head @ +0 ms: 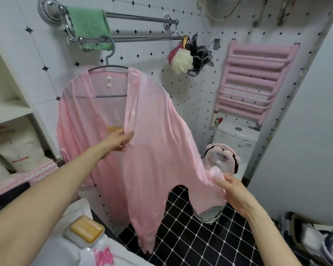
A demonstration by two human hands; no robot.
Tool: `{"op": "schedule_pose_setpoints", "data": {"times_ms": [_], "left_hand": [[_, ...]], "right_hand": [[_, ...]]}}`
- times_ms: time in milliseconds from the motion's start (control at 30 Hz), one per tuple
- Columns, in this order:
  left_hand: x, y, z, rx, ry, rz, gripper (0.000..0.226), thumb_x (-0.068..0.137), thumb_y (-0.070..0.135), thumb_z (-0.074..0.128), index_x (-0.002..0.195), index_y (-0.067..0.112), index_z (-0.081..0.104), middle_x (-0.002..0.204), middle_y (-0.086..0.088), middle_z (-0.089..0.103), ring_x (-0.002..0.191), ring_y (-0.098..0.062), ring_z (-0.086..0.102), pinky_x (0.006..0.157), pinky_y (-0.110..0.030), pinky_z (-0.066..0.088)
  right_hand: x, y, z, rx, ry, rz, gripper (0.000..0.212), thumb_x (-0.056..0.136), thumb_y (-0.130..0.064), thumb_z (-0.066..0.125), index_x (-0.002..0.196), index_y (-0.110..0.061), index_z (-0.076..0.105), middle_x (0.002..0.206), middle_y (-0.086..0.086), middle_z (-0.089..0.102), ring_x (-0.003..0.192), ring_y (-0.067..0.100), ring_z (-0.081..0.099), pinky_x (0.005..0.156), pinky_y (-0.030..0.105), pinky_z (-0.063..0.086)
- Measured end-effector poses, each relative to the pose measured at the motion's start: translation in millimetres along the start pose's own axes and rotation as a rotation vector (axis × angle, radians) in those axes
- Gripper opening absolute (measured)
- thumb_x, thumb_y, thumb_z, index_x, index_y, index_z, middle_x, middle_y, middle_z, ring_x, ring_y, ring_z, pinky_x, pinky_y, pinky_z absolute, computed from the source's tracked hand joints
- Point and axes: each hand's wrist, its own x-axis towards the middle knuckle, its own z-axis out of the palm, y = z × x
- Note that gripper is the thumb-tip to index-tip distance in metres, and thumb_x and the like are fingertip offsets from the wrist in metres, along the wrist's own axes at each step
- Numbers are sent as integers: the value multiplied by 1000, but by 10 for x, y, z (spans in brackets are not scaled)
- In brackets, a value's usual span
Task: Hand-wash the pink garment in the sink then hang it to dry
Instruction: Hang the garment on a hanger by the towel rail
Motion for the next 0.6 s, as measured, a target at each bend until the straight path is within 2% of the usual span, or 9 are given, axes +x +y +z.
{"op": "schedule_pose_setpoints", "data": {"times_ms": [67,133,200,300,367,400,467,500,600], "left_hand": [[-30,-25,-48,93,-66,-8,9,90,23,61,84,16,59,69,4,57,57,-4,50,47,-11,40],[-24,-30,-66,218,70,70,12,86,13,66,94,5,67,81,-2,66,74,-9,58,58,-16,48],[-29,19,-74,264,154,99,16,88,13,64,101,3,66,90,-8,63,82,-15,56,65,-21,46],[-118,57,-75,-61,-200,-129,13,95,21,54,104,16,61,83,4,68,72,-7,62,68,-21,49],[-125,39,-57,-100,-263,-187,11,91,27,58,97,18,61,84,0,67,66,-6,62,64,-24,51],[-109,28,-33,-24,-181,-147,8,90,26,58,93,19,60,85,-2,63,62,-6,60,59,-21,49],[-95,32,41,58,69,-51,11,97,27,50,93,20,58,81,-2,62,56,-7,55,50,-18,45],[-127,55,71,21,68,-50,21,99,34,44,93,20,58,75,2,63,55,-7,54,50,-17,45],[-217,80,68,-86,-249,-102,44,84,60,54,98,19,61,78,9,67,71,-7,59,68,-25,44]], "right_hand": [[14,7,-10,-186,112,-35,45,70,-18,80,111,-11,63,99,7,67,86,25,65,71,37,53],[32,4,-63,-242,358,-121,30,77,-14,74,106,-9,65,90,6,66,80,24,61,73,43,52],[31,-34,-129,-265,249,-133,22,82,-20,71,103,-12,68,88,5,71,82,25,66,77,40,52],[-10,-54,-120,-235,-60,-83,22,89,-22,64,108,-12,68,97,7,74,91,27,69,75,32,51],[9,-56,-87,-80,139,-120,21,93,-18,57,111,-10,65,99,10,71,87,25,67,67,28,47],[19,-49,-88,-20,220,-132,21,96,-17,53,113,-9,63,99,10,70,85,24,64,65,28,46],[-1,-59,-46,18,96,-112,23,99,-14,45,114,-8,61,99,14,69,83,26,63,65,30,50],[-25,-56,-17,28,15,-96,23,99,-12,44,113,-8,61,98,16,69,83,26,65,67,30,53],[-10,-66,-13,159,209,-131,24,98,-9,45,116,-5,61,96,13,69,86,27,64,72,35,52]]}}
